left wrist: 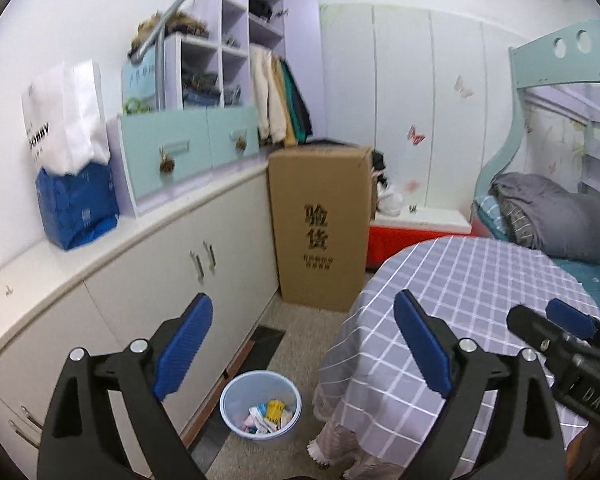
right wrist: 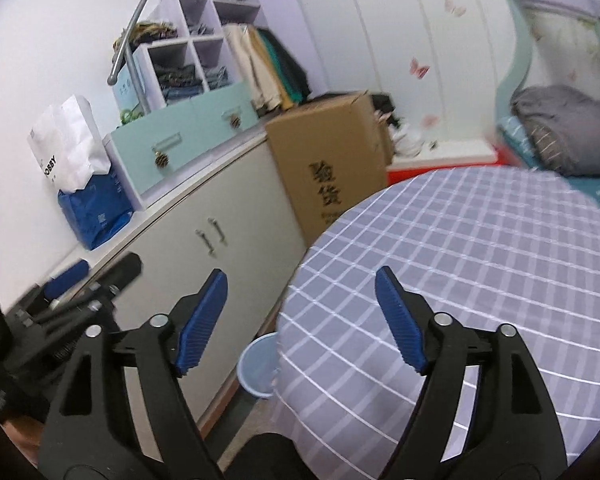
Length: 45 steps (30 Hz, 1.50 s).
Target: Collect trash
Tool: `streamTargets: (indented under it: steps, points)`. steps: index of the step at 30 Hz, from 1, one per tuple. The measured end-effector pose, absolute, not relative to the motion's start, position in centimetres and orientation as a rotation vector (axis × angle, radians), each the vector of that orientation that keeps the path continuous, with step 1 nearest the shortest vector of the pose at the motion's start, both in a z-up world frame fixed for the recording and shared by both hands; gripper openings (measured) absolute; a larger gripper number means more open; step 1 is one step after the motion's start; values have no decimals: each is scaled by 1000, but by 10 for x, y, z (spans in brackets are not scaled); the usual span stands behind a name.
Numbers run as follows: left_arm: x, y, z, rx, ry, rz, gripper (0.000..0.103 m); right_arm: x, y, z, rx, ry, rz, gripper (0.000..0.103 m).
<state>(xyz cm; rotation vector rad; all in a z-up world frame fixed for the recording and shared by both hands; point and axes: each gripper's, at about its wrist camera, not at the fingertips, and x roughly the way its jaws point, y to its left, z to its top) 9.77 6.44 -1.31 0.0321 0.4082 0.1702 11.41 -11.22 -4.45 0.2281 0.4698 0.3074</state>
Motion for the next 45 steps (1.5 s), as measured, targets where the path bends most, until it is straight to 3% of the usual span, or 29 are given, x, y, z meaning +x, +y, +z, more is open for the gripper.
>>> streamTargets:
  steps: [10, 20, 45]
  points:
    - [26, 21, 5, 36, 332, 133, 96, 30, -141, -27, 157, 351, 214, 90]
    - [-3, 7, 10, -3, 320, 68, 97, -23, -159, -27, 107, 285, 136, 92]
    - [-24, -9, 6, 69, 259, -14, 98, -47, -179, -23, 128, 235, 102, 95]
